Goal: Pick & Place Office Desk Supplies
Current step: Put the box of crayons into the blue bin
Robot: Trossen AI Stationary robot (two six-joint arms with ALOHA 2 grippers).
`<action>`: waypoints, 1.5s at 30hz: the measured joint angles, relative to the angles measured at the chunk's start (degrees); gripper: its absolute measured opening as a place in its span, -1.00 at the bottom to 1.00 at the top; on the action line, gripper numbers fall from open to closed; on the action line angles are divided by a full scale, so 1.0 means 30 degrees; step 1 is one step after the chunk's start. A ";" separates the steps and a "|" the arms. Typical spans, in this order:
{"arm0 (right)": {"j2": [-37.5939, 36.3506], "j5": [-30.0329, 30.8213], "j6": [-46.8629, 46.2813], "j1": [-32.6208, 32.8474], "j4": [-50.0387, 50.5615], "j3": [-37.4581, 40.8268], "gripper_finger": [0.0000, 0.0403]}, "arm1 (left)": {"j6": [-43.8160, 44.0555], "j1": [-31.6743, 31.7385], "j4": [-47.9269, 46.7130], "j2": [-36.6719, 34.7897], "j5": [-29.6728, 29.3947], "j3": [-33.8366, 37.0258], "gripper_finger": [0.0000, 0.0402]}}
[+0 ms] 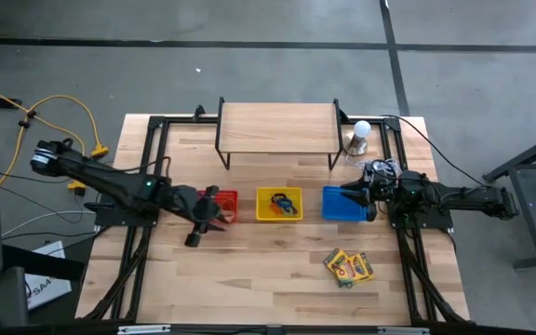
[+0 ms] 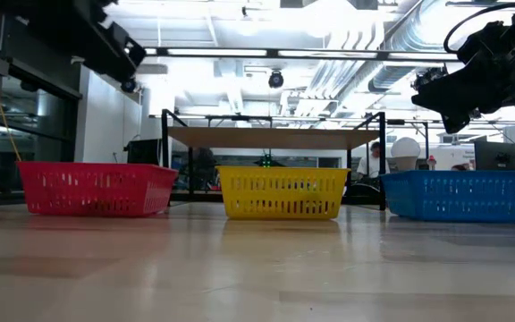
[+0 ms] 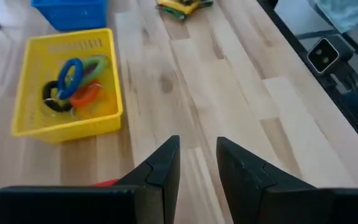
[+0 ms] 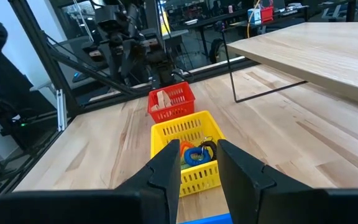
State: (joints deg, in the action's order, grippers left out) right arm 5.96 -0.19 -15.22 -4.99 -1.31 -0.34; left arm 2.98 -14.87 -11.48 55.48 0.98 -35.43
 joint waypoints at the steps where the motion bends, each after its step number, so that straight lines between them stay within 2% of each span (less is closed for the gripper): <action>1: 0.0000 0.0000 0.0000 -0.0001 -0.0004 0.0001 -0.54 | -0.0486 -0.0108 0.0019 -0.0416 -0.0013 0.0229 -0.50; 4: 0.0000 0.0000 0.0000 -0.0001 -0.0004 0.0004 -0.54 | -0.1786 -0.0449 0.0007 -0.1459 0.0005 0.0768 -0.50; 10: -0.0002 0.0000 0.0000 0.0004 -0.0012 0.0002 -0.54 | -0.1555 -0.1422 -0.0086 -0.2696 0.0213 0.1586 -0.50; 45: 0.0000 0.0000 0.0000 0.0002 -0.0048 0.0004 -0.54 | -0.1488 -0.1727 0.0486 -0.2579 0.0223 0.1571 -0.50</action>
State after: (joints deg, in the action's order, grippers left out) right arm 5.96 -0.19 -15.22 -4.98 -1.45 -0.33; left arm -1.49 -20.05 -10.02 47.75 1.65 -30.72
